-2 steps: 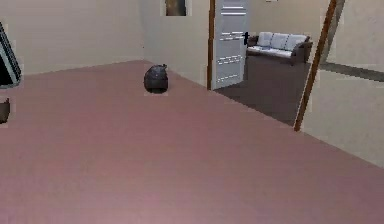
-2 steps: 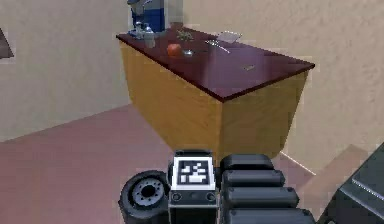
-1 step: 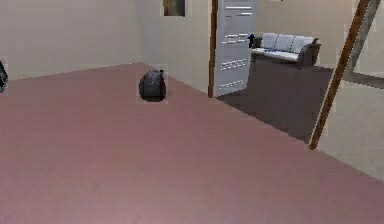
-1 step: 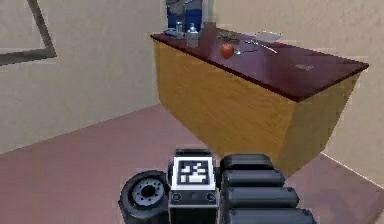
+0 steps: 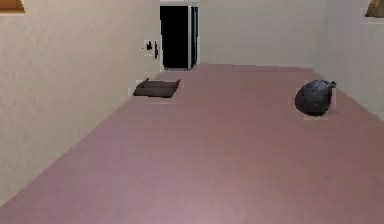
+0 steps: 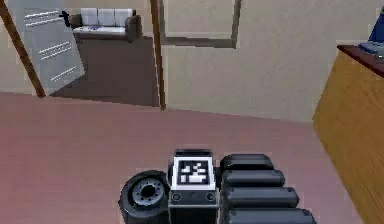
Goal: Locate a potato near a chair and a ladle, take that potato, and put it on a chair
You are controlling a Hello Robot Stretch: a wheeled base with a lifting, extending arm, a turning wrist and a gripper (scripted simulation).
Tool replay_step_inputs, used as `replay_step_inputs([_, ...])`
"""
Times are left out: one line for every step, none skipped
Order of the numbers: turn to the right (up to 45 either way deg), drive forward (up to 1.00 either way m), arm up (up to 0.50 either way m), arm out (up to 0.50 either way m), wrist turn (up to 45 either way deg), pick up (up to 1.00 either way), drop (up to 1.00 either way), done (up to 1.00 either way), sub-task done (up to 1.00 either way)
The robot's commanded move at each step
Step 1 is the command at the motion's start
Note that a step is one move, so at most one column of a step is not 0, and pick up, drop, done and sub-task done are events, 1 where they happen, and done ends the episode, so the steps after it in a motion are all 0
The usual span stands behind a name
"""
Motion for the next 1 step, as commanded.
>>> replay_step_inputs([-39.0, 0.00, 0.00, 0.00, 0.0, 0.00, 0.00, 0.00, 0.00])
